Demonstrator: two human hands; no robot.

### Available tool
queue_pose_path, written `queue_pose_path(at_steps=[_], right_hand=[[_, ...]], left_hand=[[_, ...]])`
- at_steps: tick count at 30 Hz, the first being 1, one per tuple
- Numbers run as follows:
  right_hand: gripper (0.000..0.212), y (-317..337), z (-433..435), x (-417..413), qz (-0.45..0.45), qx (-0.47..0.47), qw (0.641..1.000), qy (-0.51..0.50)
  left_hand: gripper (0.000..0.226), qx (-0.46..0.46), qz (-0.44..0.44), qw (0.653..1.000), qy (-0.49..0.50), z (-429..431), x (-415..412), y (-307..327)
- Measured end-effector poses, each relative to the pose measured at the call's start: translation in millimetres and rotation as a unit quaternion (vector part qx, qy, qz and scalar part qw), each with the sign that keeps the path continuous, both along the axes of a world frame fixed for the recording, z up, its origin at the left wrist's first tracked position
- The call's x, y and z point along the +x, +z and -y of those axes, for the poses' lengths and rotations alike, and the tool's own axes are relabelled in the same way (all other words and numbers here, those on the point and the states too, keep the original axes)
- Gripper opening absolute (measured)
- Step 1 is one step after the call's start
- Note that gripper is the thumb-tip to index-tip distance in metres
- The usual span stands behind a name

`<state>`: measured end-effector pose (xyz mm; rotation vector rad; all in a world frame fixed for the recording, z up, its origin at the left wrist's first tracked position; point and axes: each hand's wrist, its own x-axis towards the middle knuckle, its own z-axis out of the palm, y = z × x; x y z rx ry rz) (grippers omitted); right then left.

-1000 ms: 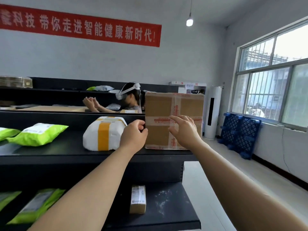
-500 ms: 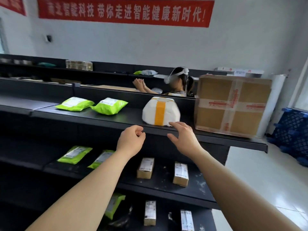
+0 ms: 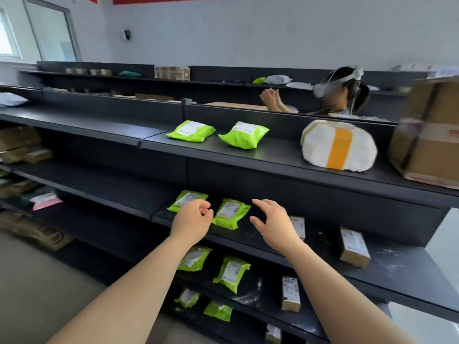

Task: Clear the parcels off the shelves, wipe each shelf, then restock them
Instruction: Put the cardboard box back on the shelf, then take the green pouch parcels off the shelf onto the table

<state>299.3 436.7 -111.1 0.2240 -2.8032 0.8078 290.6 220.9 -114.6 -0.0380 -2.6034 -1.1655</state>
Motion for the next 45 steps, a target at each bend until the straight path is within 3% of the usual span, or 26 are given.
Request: queue_pose_path(at_steps=[8,17,29,38,45], right_hand=[[0.051,-53.8,71.9,-24.8,0.055,0.000,0.998,0.005],[0.051,-102.8,103.1,-78.4,0.109,-0.031,0.994,0.005],[0.049,-147.5,119.3,-205.4,0.156,-0.028,0.987,0.004],[0.046,-191.1,137.5,-263.9,0.161,0.005,0.986,-0.032],[0.046,-206.3,150.1,-297.9,0.146,0.033,0.984,-0.097]], left_hand=[[0.027,0.026,0.060,0.998,0.012,67.5,-21.8,-58.0],[0.025,0.077,0.130,0.988,0.031,86.9,-71.9,-121.9],[0.024,0.112,0.131,0.984,0.042,91.0,-182.5,-162.0],[0.037,0.009,0.113,0.993,0.021,118.1,-276.3,-186.9],[0.063,-0.170,0.147,0.974,-0.017,134.7,-364.5,-205.1]])
